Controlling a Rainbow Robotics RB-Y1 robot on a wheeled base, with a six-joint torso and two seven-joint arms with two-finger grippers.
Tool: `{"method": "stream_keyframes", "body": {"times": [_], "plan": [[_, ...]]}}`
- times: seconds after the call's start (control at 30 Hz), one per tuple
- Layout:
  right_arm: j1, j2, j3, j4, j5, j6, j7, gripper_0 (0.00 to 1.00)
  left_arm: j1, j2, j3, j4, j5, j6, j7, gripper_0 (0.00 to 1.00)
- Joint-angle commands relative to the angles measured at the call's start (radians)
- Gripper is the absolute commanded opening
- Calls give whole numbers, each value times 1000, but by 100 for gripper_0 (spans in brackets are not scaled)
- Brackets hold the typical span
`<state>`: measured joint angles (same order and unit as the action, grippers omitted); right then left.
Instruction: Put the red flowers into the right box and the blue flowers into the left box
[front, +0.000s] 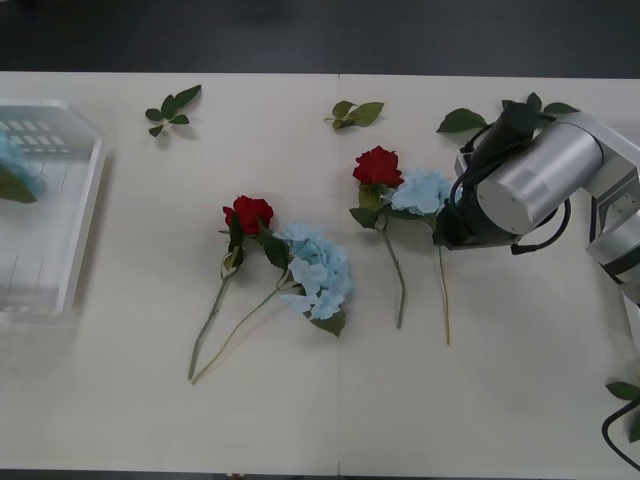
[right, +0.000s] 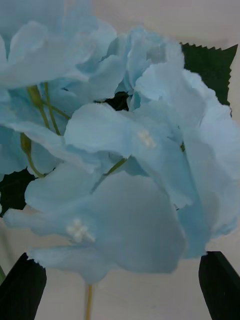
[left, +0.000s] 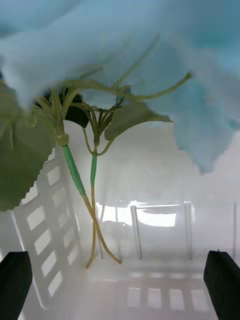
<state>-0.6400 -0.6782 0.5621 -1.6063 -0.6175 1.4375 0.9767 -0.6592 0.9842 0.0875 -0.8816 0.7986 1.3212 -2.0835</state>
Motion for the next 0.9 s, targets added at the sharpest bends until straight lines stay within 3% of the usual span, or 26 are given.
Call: {"method": "stream_keyframes", "body": {"times": [0.03, 0.4, 0.63, 0.9], "plan": [[-3, 9, 25, -23, 39, -15, -15, 89, -3, 18, 84, -92, 22, 108, -26, 100], [3, 77, 30, 94, 84, -97, -3, 88, -2, 19, 89, -261, 266, 362, -13, 100], [3, 106, 30, 152, 101, -152, 2, 88, 50, 31, -26, -424, 424, 352, 34, 100], [0, 127, 30, 183, 111, -177, 11, 89, 199, 33, -123, -775, 462, 230, 243, 100]]}}
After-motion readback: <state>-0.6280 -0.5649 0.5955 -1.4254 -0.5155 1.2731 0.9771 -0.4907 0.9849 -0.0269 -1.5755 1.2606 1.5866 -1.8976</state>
